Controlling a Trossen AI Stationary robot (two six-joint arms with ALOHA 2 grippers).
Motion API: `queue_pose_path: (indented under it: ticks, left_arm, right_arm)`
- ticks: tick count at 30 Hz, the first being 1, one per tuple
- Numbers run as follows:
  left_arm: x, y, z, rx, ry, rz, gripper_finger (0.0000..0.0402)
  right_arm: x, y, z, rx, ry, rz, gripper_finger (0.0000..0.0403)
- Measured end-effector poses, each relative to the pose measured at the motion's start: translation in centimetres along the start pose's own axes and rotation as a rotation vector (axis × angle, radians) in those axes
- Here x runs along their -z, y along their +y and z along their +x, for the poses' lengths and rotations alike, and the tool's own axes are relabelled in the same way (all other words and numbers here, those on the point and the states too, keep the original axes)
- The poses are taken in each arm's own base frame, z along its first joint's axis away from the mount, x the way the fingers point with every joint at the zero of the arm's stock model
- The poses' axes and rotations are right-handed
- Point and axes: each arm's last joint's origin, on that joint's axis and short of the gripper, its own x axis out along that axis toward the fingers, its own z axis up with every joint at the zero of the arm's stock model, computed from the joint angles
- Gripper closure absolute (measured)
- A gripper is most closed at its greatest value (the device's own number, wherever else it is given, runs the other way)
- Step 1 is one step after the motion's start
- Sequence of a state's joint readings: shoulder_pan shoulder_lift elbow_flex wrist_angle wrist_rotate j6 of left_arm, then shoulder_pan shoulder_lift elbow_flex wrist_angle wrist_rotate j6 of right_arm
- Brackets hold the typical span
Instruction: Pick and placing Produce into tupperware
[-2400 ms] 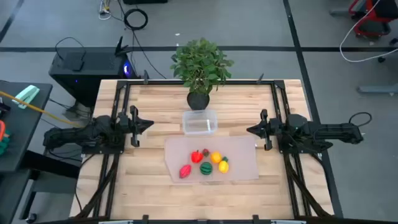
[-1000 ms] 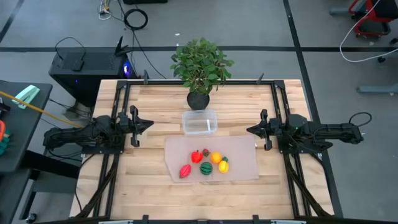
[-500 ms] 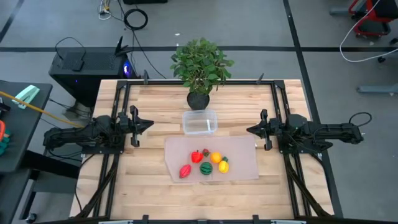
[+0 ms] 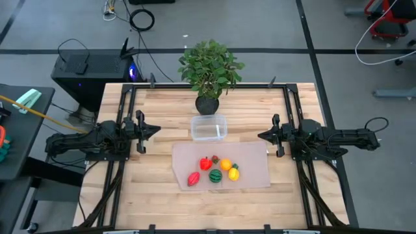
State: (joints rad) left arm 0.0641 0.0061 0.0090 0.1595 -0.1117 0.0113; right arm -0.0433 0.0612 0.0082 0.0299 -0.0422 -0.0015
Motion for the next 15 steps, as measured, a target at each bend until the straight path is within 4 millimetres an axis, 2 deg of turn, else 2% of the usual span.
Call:
queue_pose_path:
  ticks: [6,15]
  left_arm:
    - [0.0,0.0,0.0,0.0,0.0,0.0,0.0366]
    - [0.0,0.0,0.0,0.0,0.0,0.0,0.0377]
  right_arm:
    - [0.0,0.0,0.0,0.0,0.0,0.0,0.0382]
    - [0.0,0.0,0.0,0.0,0.0,0.0,0.0382]
